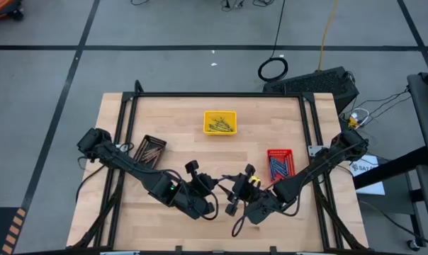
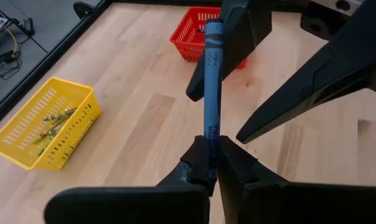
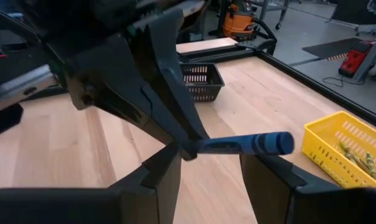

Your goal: Sort crayons

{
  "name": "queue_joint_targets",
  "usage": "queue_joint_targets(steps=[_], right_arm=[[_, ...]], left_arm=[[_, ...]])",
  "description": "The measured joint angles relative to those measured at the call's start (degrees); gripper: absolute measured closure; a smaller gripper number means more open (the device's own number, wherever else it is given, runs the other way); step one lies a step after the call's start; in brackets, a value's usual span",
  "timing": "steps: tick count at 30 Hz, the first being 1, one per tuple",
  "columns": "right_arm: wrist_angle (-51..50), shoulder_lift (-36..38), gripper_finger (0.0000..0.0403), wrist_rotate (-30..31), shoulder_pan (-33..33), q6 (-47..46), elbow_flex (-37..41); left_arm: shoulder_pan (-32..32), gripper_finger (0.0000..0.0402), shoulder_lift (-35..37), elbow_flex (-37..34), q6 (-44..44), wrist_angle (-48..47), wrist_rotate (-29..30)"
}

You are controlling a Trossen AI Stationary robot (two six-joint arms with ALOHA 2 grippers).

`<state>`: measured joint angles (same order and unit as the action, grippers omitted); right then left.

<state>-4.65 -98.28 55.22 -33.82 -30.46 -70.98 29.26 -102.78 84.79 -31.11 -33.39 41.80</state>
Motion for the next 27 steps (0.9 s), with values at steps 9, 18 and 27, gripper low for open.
queue_joint_targets(steps=[9, 18, 27], right_arm=[[3.12, -0.02, 0.0252, -1.43, 0.38, 3.13, 0.00], [2.72, -0.01, 0.0298, -1.64, 1.25, 2.63, 0.00], [2.72, -0.02, 0.0391, -3.28, 1.27, 2.54, 0.00]], left_arm=[[0.00, 0.0394, 0.02, -0.01, 0.25, 0.42, -2.34], [-0.02, 0.0394, 0.02, -0.07, 0.50, 0.46, -2.32], [-0.02, 0.0396, 0.02, -0.07, 0.59, 0.33, -2.32]])
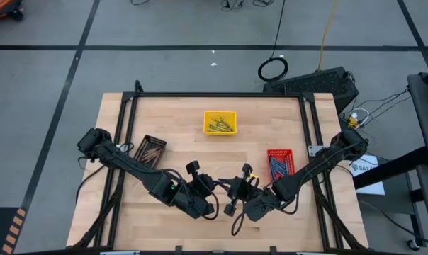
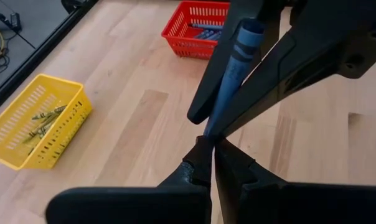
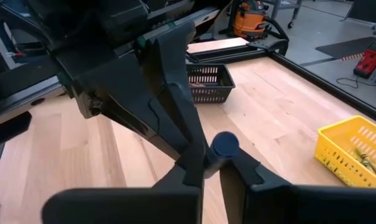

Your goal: Sort crayons

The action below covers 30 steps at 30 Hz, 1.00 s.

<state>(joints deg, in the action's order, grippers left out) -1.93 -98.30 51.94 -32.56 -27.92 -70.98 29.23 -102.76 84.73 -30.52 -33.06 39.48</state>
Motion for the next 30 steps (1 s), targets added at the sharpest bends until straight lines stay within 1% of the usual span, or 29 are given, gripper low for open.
queue_joint_targets(steps=[15, 18, 21, 25, 30], right_arm=[[-0.50, 0.25, 0.0401, 0.06, 0.00, 0.30, 0.00], [-1.71, 1.16, 0.0401, 0.42, 0.00, 0.24, 0.00], [-4.70, 2.37, 0.0402, 0.67, 0.00, -0.90, 0.00], [-9.88, 4.02, 0.0402, 0.81, 0.00, -3.21, 0.00], [-21.22, 6.63, 0.0402, 1.76, 0.02, -9.61, 0.00]], left_arm=[[0.02, 0.0394, 0.00, 0.00, 0.03, -0.45, -0.09], [0.04, 0.0394, 0.02, 0.02, 2.01, -0.44, -0.73], [0.04, 0.0394, 0.02, 0.02, 2.49, -0.48, -2.31], [0.09, 0.0394, 0.02, 0.02, 2.61, -1.44, -2.56], [0.09, 0.0394, 0.02, 0.02, 2.49, -4.63, -2.64]])
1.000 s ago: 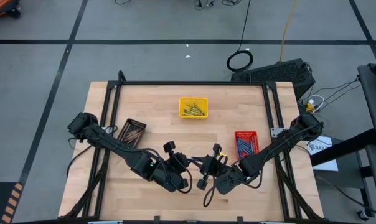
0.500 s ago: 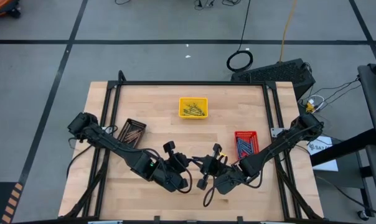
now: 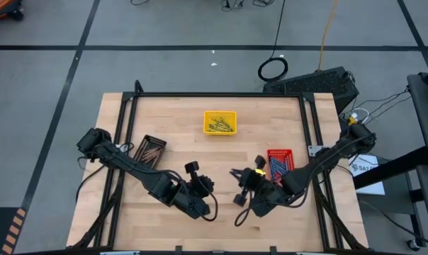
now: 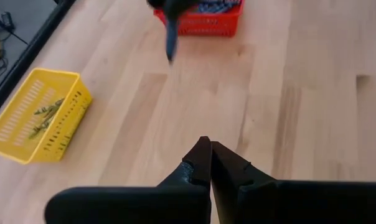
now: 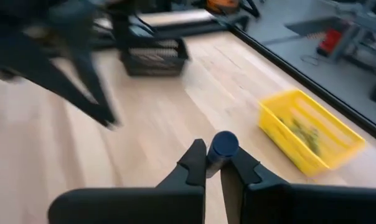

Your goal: Sort crayons

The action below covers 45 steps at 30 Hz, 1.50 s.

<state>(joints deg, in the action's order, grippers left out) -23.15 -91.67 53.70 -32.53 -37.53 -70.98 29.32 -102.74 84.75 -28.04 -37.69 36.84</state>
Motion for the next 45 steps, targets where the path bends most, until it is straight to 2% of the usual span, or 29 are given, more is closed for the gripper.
queue_joint_targets(steps=[6, 12, 17, 22, 30, 43, 45], right_arm=[[-19.82, 3.34, 0.0402, 0.26, 0.00, -14.34, 0.00], [-36.36, 4.09, 0.0402, -0.38, 0.00, -28.55, 0.00], [-48.69, 4.10, 0.0401, -3.53, -0.02, -39.63, 0.00], [-59.40, 4.10, 0.0400, -10.19, 0.25, -48.75, 0.55], [-56.87, 4.28, 0.0399, -19.29, 1.09, -52.55, 11.11], [-43.17, 6.54, 0.0399, -24.46, 2.73, -50.02, 20.47], [-41.25, 7.08, 0.0399, -27.35, 3.39, -49.68, 21.69]], left_arm=[[-0.02, 0.0394, 0.00, 0.00, -0.08, -3.22, -4.02], [-0.04, 0.0394, 0.00, 0.00, -0.08, -4.01, -4.24], [-0.07, 0.0394, 0.02, 0.04, -0.08, -6.67, -4.24], [-0.04, 0.0394, 0.02, 0.04, -0.12, -8.53, -4.22], [-0.07, 0.0394, 0.02, 0.04, -0.19, -11.14, -4.17], [-0.07, 0.0394, 0.02, 0.04, -9.09, -22.15, -3.72], [-0.07, 0.0394, 0.02, 0.04, -9.15, -22.10, -3.70]])
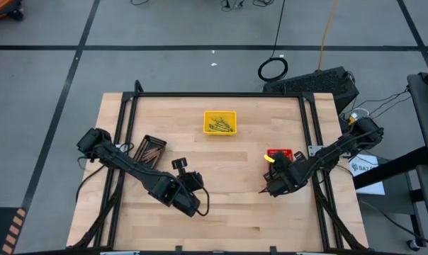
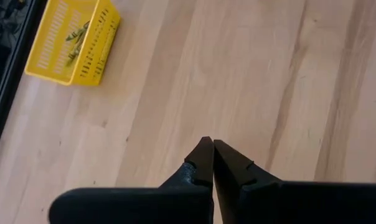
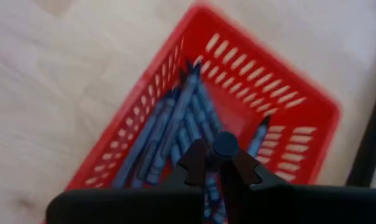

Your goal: Sort crayons

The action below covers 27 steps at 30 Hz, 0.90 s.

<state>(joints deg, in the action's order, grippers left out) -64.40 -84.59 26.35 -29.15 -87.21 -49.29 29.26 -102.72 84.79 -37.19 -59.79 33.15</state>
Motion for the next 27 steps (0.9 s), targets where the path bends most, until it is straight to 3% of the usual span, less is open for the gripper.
queue_joint_targets(steps=[2, 6, 19, 27], right_arm=[[2.47, 0.09, 0.0399, -2.46, 0.55, 0.57, 1.47], [6.08, 0.12, 0.0399, -1.67, 0.68, 1.35, 3.23], [6.48, 1.68, 0.0398, 0.37, 0.68, 1.08, 2.67], [5.50, 4.50, 0.0384, -1.15, 0.66, 7.38, -0.39]], left_arm=[[0.02, 0.0394, 0.00, 0.00, 0.00, 0.02, 0.04], [0.01, 0.0394, 0.00, 0.00, 0.02, 0.02, 0.06], [0.00, 0.0394, 0.00, 0.00, 0.04, 0.28, 0.06], [0.00, 0.0394, 0.00, 0.00, 0.04, 0.33, 0.08]])
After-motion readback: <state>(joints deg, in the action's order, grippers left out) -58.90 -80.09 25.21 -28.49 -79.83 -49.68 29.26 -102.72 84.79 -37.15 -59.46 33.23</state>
